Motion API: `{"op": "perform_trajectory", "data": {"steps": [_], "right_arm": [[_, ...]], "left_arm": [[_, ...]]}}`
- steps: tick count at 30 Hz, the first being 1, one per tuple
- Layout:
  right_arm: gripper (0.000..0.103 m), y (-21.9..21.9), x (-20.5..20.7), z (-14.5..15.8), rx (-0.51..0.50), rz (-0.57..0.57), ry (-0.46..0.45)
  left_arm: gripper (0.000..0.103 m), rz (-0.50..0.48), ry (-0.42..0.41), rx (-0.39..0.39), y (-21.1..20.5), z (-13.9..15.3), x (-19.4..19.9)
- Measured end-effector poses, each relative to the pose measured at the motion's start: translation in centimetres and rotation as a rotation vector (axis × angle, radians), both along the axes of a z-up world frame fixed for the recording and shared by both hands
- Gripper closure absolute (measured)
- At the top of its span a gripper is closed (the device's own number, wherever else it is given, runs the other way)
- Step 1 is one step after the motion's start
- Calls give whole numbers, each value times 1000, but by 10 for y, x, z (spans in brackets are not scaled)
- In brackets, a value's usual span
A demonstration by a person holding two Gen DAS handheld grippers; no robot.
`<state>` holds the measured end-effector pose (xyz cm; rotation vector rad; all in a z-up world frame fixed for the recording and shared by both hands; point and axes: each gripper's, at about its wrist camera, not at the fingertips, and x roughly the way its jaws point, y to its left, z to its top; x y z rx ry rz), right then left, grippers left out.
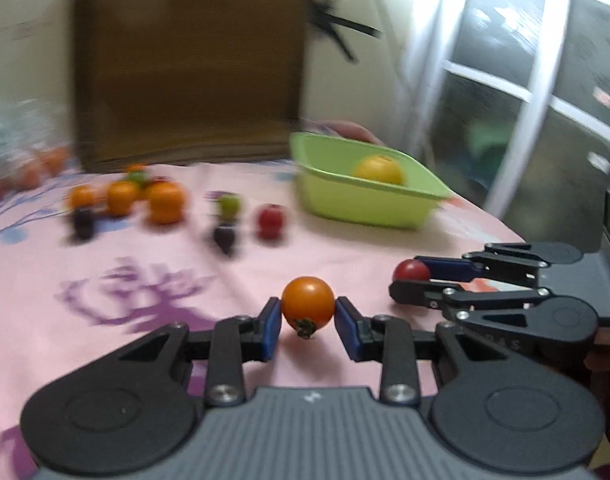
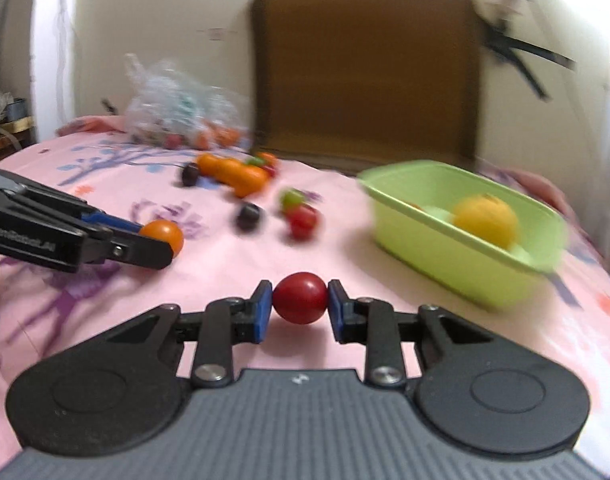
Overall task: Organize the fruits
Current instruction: 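Grasp an orange cherry tomato with the left gripper while the right grasps a red one, then lower both cherry tomatoes into the green basket and open both grippers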
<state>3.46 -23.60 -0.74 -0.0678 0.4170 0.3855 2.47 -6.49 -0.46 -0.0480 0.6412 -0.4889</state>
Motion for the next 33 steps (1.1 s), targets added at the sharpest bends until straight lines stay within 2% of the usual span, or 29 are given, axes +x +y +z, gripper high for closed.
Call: {"op": "perform_trajectory", "data": {"steps": [3, 6, 9, 14, 18, 23, 26, 29, 33], "right_arm": [[71, -22, -13, -9, 3, -65, 19], [71, -39, -21, -14, 48, -68, 31], [71, -44, -25, -13, 47, -87, -3], [71, -73, -11, 5, 152, -180, -105], [71, -87, 11, 14, 194, -246, -181], [70, -92, 39, 6, 202, -297, -199], [69, -97, 45, 2, 218, -313, -172], [57, -105, 39, 1, 278, -340, -175], [57, -113, 35, 1, 350, -355, -159]], "left_arm": [[73, -52, 20, 36, -28, -9, 3], [73, -50, -28, 103, -44, -9, 3], [73, -57, 7, 43, -46, 1, 15], [73, -19, -84, 10, -57, 39, 45], [73, -6, -108, -7, -78, 55, 83], [73, -11, -74, 50, -108, 46, 116], [71, -3, -49, 81, -118, 33, 122], [64, 6, -27, 78, -119, 24, 126], [63, 12, -33, 61, -110, 28, 121]]}}
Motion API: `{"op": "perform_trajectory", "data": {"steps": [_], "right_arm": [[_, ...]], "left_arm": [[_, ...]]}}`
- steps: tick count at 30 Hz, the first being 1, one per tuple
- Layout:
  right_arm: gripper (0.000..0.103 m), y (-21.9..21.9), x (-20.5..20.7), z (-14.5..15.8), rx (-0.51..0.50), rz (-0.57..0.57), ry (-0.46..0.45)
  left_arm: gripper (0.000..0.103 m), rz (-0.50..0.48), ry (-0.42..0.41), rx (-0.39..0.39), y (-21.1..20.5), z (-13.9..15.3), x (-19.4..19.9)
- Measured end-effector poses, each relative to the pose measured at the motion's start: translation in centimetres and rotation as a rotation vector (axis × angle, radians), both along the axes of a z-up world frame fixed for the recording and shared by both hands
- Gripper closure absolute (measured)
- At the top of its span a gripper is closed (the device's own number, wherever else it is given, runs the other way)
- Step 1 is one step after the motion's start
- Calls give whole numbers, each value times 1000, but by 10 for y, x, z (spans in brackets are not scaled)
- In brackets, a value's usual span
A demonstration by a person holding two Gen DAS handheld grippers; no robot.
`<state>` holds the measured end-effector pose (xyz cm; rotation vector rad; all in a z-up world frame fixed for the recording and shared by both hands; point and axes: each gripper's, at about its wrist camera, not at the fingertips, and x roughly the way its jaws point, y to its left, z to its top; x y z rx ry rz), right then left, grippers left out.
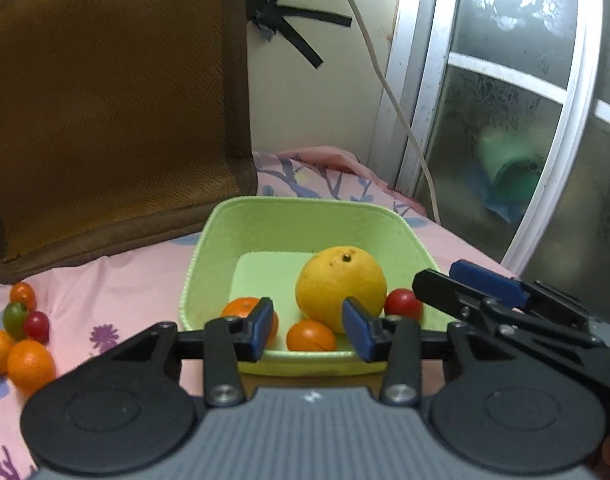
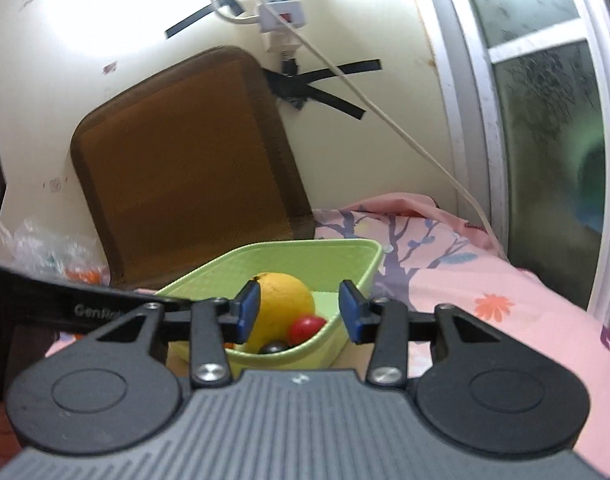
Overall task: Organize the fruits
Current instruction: 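Lower both cherry tomatoes into the green basket and open both grippers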
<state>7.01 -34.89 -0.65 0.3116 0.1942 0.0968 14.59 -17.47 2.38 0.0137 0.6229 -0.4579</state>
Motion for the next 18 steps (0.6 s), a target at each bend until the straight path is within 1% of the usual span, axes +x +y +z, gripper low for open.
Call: {"op": "perform_trajectory", "data": {"steps": [2, 4, 6, 7, 10, 11, 13, 15, 16, 18], "right_arm": [[57, 0, -3, 0, 4, 0, -7], [57, 2, -5, 1, -7, 0, -21], [57, 4, -9, 2, -26, -6, -47], [57, 5, -11, 3, -34, -10, -60], [57, 9, -16, 4, -63, -16, -92], [57, 9, -16, 4, -71, -17, -96], [57, 12, -17, 5, -87, -15, -105], [57, 14, -18, 5, -94, -16, -112], [57, 16, -18, 6, -94, -12, -110], [57, 20, -18, 8, -95, 34, -104]], "left_arm": [[62, 13, -30, -30, 15, 10, -8], [59, 49, -68, -73, 42, 21, -20], [58, 112, -95, -112, 81, 28, -35], [58, 144, -97, -119, 99, 28, -41], [57, 279, -88, -92, 152, 19, -59], [57, 318, -72, -75, 166, 14, -64], [57, 377, -13, -33, 185, 2, -69], [57, 388, 26, 5, 192, -9, -71], [57, 381, 25, 9, 192, -12, -73], [57, 352, 19, 11, 188, -15, -74]]}}
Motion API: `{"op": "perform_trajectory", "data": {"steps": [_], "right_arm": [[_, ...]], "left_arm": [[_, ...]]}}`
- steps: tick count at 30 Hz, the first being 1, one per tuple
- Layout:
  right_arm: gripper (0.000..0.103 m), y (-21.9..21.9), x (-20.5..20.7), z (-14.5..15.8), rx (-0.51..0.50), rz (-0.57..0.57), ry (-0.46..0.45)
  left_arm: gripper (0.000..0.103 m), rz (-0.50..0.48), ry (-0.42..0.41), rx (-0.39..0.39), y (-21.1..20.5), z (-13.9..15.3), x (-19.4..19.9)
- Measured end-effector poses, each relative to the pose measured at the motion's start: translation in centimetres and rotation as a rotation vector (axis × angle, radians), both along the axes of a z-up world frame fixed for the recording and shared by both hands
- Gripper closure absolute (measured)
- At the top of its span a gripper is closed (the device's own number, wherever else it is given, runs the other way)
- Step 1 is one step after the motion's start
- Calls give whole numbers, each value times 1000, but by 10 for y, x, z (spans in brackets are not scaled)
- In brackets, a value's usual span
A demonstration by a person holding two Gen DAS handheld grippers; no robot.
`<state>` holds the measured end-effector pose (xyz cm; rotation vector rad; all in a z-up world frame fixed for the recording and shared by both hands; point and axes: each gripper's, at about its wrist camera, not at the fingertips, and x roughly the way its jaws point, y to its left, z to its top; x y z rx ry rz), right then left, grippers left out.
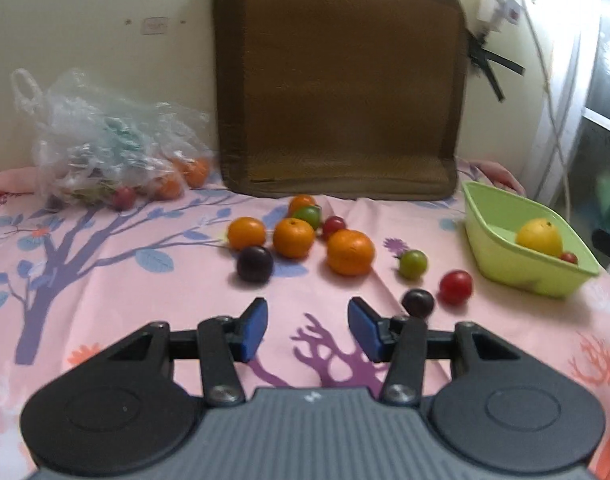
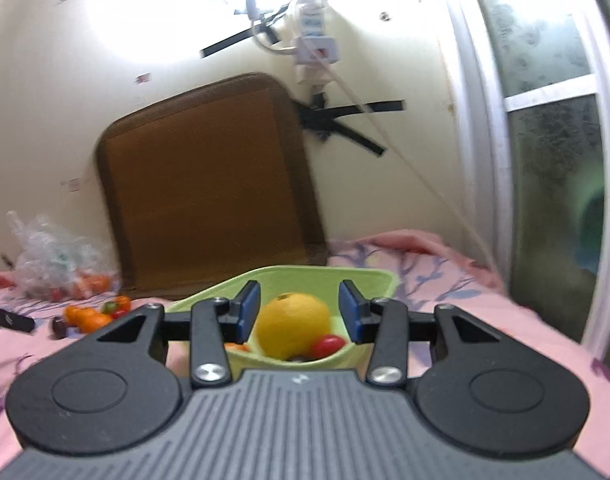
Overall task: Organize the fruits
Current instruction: 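Grasp a dark cherry tomato with the left gripper while the right grasps a tangerine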
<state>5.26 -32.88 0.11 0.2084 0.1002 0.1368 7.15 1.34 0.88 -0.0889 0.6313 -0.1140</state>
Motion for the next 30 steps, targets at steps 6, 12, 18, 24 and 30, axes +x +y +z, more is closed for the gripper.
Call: {"op": "perform_trajectory", "data": {"steps": [6, 12, 18, 24, 30], "right_arm": [[58, 47, -4, 13, -53, 203, 37], [59, 102, 14, 18, -177, 345, 92], [58, 143, 56, 27, -217, 422, 150], [57, 188, 100, 24, -289, 455, 234], [59, 205, 122, 19, -316, 479, 312]], "left_arm": [[58, -31, -29, -45, -8, -1, 15], [57, 121, -27, -144, 37, -5, 30], [57, 125, 9, -75, 45, -15, 56], [63, 119, 22, -85, 45, -28, 71], [73, 104, 3, -73, 41, -28, 67]]}}
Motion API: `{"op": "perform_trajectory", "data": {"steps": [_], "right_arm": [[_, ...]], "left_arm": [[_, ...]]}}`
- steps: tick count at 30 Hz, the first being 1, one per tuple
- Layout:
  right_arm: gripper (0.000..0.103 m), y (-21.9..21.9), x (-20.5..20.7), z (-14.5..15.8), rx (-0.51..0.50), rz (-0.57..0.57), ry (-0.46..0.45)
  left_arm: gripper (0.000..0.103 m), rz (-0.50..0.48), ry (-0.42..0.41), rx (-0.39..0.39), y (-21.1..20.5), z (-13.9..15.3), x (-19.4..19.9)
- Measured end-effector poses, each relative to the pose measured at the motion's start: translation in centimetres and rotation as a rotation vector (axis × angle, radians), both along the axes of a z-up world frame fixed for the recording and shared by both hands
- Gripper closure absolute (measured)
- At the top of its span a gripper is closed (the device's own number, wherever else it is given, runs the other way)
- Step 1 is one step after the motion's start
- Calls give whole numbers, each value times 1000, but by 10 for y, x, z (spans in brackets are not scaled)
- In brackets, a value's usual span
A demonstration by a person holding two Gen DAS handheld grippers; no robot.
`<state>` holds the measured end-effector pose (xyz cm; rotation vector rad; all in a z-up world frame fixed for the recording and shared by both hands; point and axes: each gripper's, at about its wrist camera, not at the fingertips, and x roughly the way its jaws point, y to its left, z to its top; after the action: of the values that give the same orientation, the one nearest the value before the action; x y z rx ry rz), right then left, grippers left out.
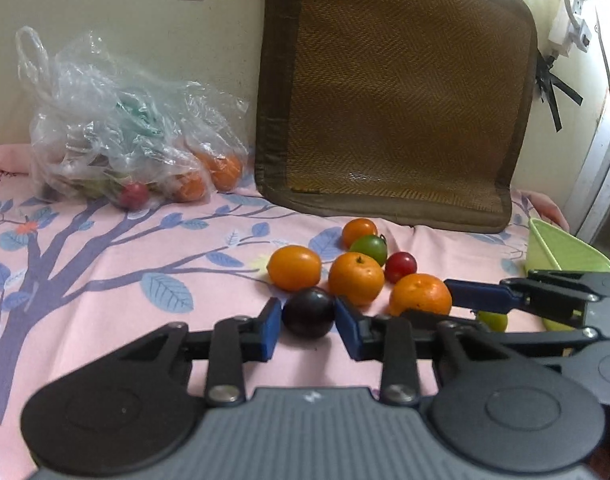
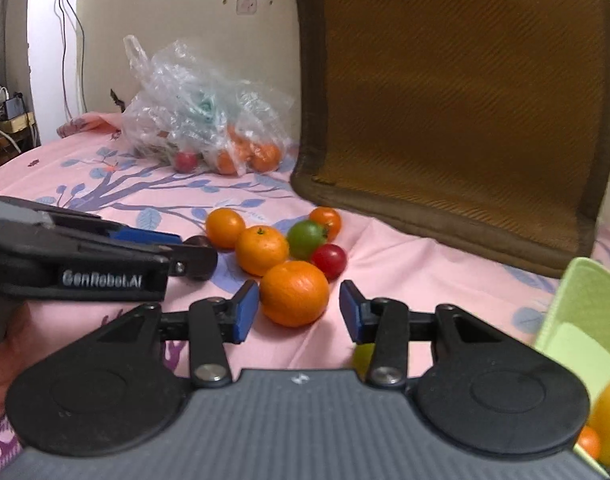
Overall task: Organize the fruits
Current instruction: 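Grasp a dark cherry tomato with the left gripper while the right grasps a tangerine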
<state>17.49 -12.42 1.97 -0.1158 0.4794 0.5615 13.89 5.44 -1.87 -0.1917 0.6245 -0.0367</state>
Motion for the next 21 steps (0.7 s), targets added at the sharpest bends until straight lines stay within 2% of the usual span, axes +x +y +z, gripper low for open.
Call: {"op": "perform_trajectory", "data": {"steps": [5, 8, 15, 21], "right_arm": [[62, 0, -6, -1, 4, 4, -1], [62, -7, -22, 2, 44, -16, -28], [62, -48, -107, 4, 103, -67, -145], [62, -89, -149, -17, 140, -178, -128]], "left_arm": [[73, 10, -13, 16, -2, 2, -7], [73, 8, -8, 0, -6, 3, -23], [73, -42, -33, -3, -38, 11, -81], [73, -113, -38, 9, -78, 17, -108]]}}
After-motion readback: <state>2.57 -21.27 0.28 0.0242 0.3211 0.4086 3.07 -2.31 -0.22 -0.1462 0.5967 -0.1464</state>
